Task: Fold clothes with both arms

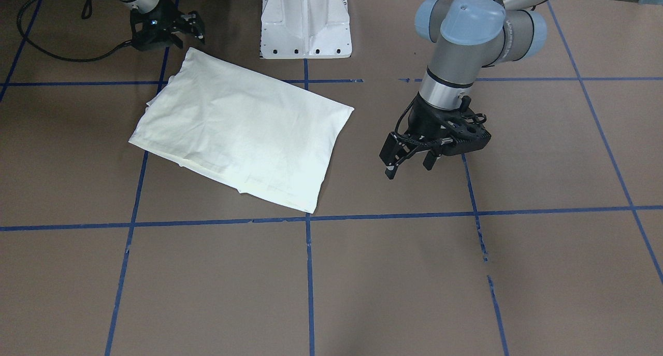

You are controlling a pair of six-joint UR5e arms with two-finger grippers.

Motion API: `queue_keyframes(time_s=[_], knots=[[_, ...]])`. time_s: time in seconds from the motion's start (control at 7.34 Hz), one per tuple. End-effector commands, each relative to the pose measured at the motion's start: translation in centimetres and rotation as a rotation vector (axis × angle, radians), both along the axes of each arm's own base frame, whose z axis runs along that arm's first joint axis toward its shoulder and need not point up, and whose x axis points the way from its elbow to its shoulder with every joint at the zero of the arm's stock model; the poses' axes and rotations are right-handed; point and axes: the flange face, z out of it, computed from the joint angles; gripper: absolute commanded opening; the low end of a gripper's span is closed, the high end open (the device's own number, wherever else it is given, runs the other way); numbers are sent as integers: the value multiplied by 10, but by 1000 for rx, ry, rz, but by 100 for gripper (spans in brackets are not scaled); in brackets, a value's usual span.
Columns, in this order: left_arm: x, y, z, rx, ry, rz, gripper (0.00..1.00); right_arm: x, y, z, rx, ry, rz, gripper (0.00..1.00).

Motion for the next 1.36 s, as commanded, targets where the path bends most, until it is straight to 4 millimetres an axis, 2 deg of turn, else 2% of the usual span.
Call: queue_keyframes(time_s=[0.0,0.14,0.27,0.41,0.82,1.23], knots=[[53,81,13,-207,68,40,99,18,-63,-41,39,-88,156,100],[87,123,11,-319,90,24,97,32,-84,-51,52,-110,214,100],[121,167,11,-367,87,14,94,36,-96,-57,58,-120,243,100],[139,187,15,-386,73,19,90,39,-103,-59,65,-124,263,100],[148,184,26,-389,47,3,83,37,-107,-55,62,-115,270,100],[157,191,32,-405,39,7,76,37,-107,-54,61,-114,269,100]])
